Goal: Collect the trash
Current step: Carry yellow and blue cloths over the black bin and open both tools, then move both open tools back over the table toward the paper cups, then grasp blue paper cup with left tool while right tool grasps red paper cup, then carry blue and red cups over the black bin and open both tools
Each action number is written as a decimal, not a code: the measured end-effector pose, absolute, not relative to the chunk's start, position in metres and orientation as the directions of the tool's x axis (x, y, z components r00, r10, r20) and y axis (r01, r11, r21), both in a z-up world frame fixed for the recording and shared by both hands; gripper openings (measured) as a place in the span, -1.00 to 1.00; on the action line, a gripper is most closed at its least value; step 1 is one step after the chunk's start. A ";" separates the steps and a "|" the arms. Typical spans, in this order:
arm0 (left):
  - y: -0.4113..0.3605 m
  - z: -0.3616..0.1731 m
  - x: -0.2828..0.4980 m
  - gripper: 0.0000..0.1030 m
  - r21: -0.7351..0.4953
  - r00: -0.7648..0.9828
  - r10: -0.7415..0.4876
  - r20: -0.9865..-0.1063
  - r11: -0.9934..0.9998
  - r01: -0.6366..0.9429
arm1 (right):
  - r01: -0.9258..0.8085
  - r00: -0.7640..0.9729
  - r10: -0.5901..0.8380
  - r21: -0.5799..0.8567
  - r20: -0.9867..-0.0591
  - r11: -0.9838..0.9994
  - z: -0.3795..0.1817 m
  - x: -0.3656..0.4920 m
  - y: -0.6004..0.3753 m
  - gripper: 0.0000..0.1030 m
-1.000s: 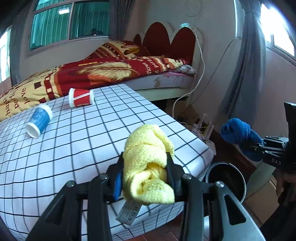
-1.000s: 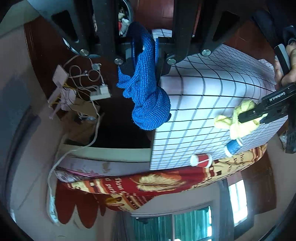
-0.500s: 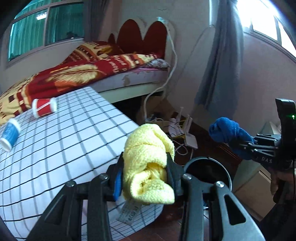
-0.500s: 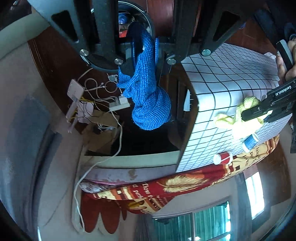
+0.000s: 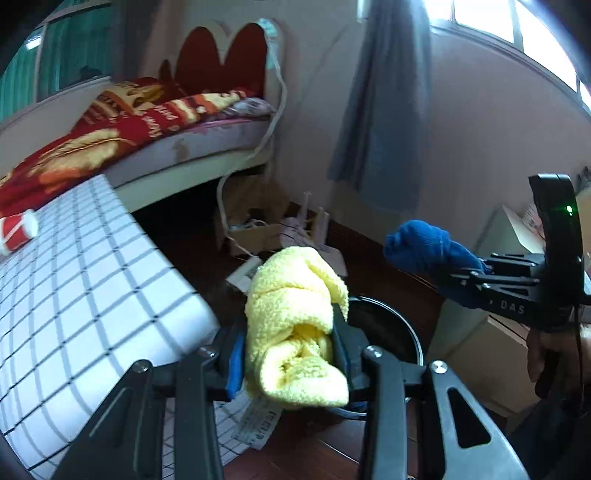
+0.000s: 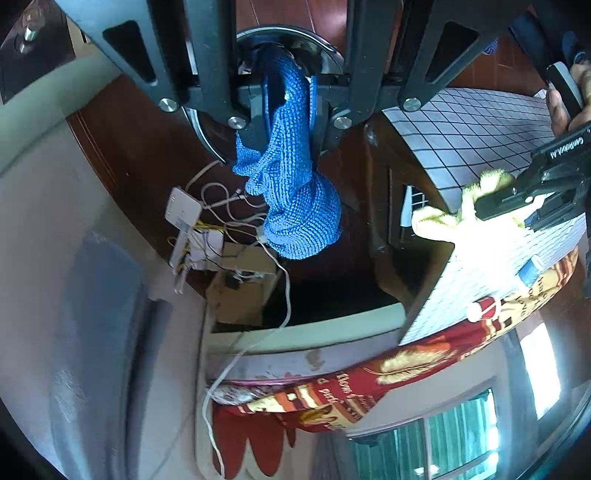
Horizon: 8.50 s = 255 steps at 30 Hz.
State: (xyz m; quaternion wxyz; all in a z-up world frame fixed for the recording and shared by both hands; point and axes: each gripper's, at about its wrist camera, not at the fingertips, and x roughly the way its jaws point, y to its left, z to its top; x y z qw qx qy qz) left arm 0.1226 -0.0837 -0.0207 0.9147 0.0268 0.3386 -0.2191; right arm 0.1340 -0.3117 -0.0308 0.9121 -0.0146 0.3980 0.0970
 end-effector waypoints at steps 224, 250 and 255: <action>0.214 0.024 0.132 0.11 -0.016 0.817 0.062 -0.573 0.996 -0.087 | -0.710 0.516 0.529 0.008 -0.673 0.704 0.037 0.211 0.057 0.14; 0.048 0.016 0.120 0.11 -0.029 0.795 -0.165 -0.584 0.983 0.182 | -0.369 0.673 0.311 0.061 -0.671 0.928 0.005 0.150 -0.189 0.14; 0.023 0.013 0.123 0.11 -0.030 0.781 -0.198 -0.592 0.974 0.224 | -0.337 0.682 0.287 0.058 -0.673 0.940 0.001 0.144 -0.211 0.14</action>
